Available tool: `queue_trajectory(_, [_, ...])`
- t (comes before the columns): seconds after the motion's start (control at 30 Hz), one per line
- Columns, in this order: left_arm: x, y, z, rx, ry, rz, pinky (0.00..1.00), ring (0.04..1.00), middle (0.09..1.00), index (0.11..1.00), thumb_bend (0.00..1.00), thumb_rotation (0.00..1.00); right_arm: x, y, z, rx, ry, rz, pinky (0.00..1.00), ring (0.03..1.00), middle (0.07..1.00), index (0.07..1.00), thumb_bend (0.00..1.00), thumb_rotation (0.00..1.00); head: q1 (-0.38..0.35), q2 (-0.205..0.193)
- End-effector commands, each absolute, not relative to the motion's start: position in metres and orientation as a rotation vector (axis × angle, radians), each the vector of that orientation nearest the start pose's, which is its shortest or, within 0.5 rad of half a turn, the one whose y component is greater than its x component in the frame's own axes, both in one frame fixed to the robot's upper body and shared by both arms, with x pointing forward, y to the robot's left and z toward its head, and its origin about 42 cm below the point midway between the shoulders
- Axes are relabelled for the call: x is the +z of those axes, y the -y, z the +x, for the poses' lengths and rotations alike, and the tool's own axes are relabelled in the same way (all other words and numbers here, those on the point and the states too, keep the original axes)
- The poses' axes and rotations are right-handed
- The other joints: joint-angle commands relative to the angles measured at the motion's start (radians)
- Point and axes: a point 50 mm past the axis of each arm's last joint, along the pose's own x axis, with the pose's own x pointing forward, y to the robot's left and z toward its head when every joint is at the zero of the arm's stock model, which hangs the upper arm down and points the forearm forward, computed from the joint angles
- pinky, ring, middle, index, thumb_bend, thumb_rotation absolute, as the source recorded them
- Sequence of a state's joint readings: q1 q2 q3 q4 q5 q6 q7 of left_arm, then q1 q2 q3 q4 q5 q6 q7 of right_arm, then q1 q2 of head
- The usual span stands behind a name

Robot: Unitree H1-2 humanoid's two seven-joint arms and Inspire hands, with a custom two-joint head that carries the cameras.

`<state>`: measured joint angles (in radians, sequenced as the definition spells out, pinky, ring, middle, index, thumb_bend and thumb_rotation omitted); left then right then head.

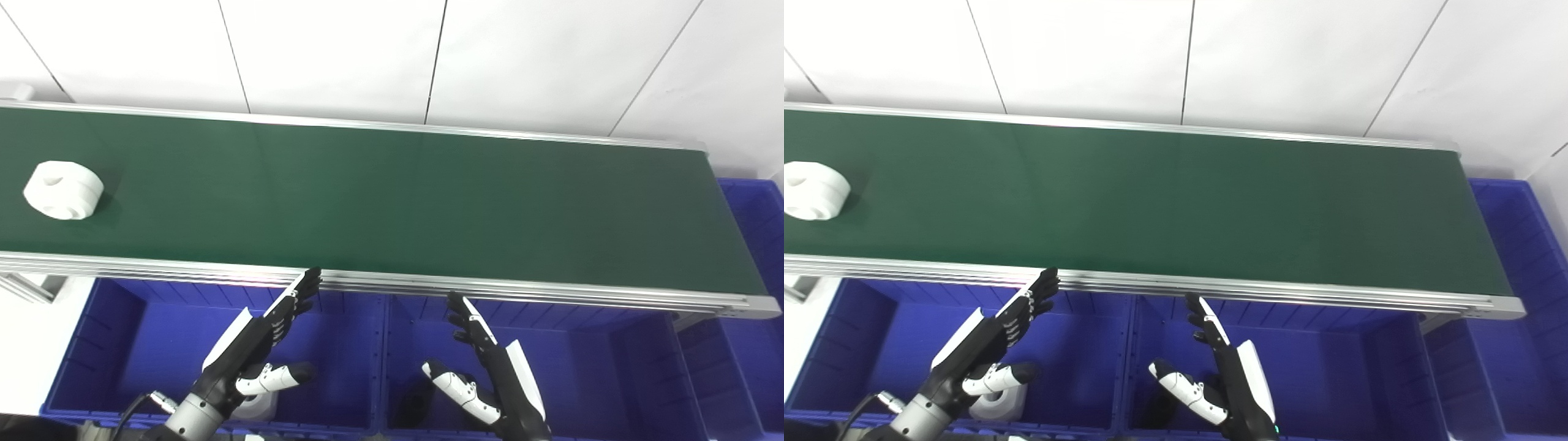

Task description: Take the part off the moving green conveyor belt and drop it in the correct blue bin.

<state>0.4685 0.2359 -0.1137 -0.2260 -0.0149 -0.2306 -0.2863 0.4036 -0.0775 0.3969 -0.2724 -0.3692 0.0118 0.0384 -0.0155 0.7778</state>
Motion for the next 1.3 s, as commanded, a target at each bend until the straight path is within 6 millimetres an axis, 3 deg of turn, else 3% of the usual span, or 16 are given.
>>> queue_trajectory(0.0, [0.085,-0.251,0.12,-0.361,0.013,0.182,0.96,1.0,1.0,1.0,0.68,0.7,0.09,0.142,0.137,0.354,-0.027,-0.299,0.85,0.899,0.925,0.948,0.65,0.71,0.079,-0.015])
queue_trajectory(0.03, [0.084,-0.249,0.12,-0.361,0.014,0.183,0.96,1.0,1.0,1.0,0.68,0.7,0.089,0.143,0.137,0.355,-0.027,-0.299,0.85,0.899,0.925,0.948,0.65,0.71,0.1,-0.027])
queue_trajectory(0.07, [0.082,-0.246,0.12,-0.362,0.019,0.178,0.96,1.0,1.0,0.998,0.69,0.69,0.088,0.147,0.136,0.363,-0.03,-0.304,0.85,0.906,0.933,0.955,0.64,0.73,0.179,-0.059])
queue_trajectory(0.1, [0.081,-0.244,0.119,-0.363,0.023,0.174,0.95,1.0,1.0,0.996,0.7,0.68,0.087,0.149,0.136,0.369,-0.031,-0.308,0.86,0.914,0.94,0.963,0.63,0.74,0.179,-0.059])
queue_trajectory(0.13, [0.078,-0.241,0.119,-0.36,0.021,0.175,0.95,1.0,1.0,0.995,0.7,0.68,0.085,0.153,0.136,0.373,-0.029,-0.312,0.86,0.915,0.942,0.964,0.63,0.74,0.249,-0.096])
queue_trajectory(0.17, [0.077,-0.239,0.119,-0.357,0.02,0.176,0.94,0.998,1.0,0.985,0.72,0.67,0.084,0.155,0.135,0.376,-0.026,-0.315,0.86,0.918,0.945,0.968,0.63,0.76,0.249,-0.096])
queue_trajectory(0.23, [0.072,-0.232,0.118,-0.349,0.012,0.167,0.92,0.991,0.999,0.968,0.75,0.64,0.079,0.161,0.136,0.374,-0.019,-0.31,0.86,0.921,0.95,0.972,0.61,0.78,0.333,-0.152])
queue_trajectory(0.43, [0.064,-0.22,0.123,-0.351,0.018,0.186,0.86,0.96,0.986,0.943,0.78,0.6,0.068,0.167,0.14,0.373,-0.009,-0.296,0.89,0.939,0.967,0.985,0.54,0.81,0.408,-0.205])
queue_trajectory(0.63, [0.059,-0.218,0.128,-0.361,0.027,0.205,0.87,0.961,0.982,0.937,0.78,0.58,0.062,0.168,0.145,0.372,-0.013,-0.313,0.89,0.943,0.971,0.995,0.53,0.86,0.415,-0.241])
queue_trajectory(0.97, [0.058,-0.218,0.14,-0.314,0.09,0.095,0.82,0.945,0.977,0.928,0.77,0.52,0.054,0.165,0.154,0.378,-0.011,-0.305,0.91,0.952,0.968,0.994,0.48,0.83,0.388,-0.268])
queue_trajectory(1.13, [0.081,-0.229,0.153,-0.275,0.193,0.131,0.83,0.926,0.959,0.917,0.77,0.51,0.051,0.163,0.158,0.376,-0.005,-0.299,0.89,0.941,0.965,0.986,0.48,0.8,0.348,-0.257])
queue_trajectory(1.2, [0.095,-0.235,0.159,-0.26,0.225,0.157,0.85,0.93,0.955,0.911,0.79,0.55,0.051,0.162,0.158,0.372,-0.003,-0.295,0.89,0.939,0.961,0.98,0.48,0.78,0.333,-0.25])
queue_trajectory(1.27, [0.109,-0.242,0.167,-0.257,0.25,0.172,0.92,0.964,0.969,0.924,0.82,0.57,0.051,0.16,0.16,0.37,0.005,-0.294,0.87,0.93,0.956,0.975,0.5,0.78,0.314,-0.242])
